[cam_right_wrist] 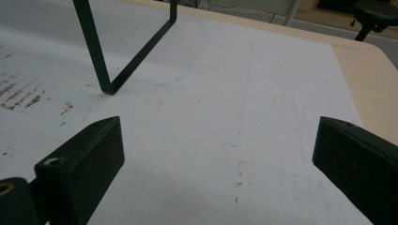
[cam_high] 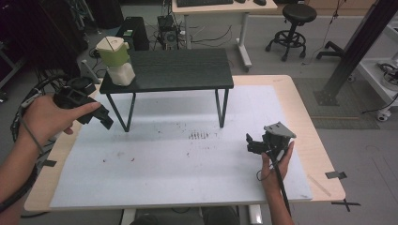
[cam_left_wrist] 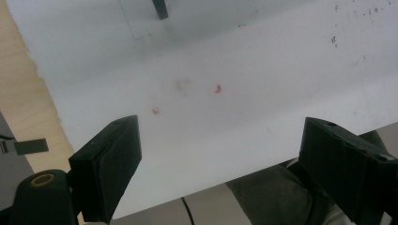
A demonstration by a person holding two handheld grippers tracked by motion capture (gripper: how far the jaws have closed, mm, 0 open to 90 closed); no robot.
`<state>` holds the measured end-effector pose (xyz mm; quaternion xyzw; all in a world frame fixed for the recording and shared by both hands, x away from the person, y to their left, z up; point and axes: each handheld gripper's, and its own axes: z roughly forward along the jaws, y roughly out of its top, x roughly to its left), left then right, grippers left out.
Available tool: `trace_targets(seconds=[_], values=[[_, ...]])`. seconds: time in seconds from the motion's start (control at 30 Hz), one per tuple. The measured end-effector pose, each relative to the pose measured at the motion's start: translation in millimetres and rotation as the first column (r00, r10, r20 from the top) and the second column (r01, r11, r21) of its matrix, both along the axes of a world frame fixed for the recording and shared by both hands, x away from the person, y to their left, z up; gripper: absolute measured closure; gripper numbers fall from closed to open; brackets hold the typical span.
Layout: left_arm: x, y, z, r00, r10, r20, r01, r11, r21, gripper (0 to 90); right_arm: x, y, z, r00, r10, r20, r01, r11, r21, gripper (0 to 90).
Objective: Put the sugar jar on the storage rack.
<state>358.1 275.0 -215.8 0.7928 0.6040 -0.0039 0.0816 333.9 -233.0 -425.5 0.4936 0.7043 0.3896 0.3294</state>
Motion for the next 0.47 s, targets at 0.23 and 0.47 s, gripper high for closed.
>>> trace_targets(seconds=[0.23,0.47], values=[[2.0,-3.5,-1.5,1.0000,-0.009,-0.003,0.009,1.0000,-0.004,13.8,0.4,0.2,-0.1,1.0000,0.006,-0.004,-0.006,1.000,0.000,2.9],[2.7,-4.2,0.2,0.9998,-0.019,-0.001,0.019,0.9998,-0.005,13.8,0.3,-0.5,0.0,1.0000,0.001,0.000,-0.001,1.000,0.004,2.9]])
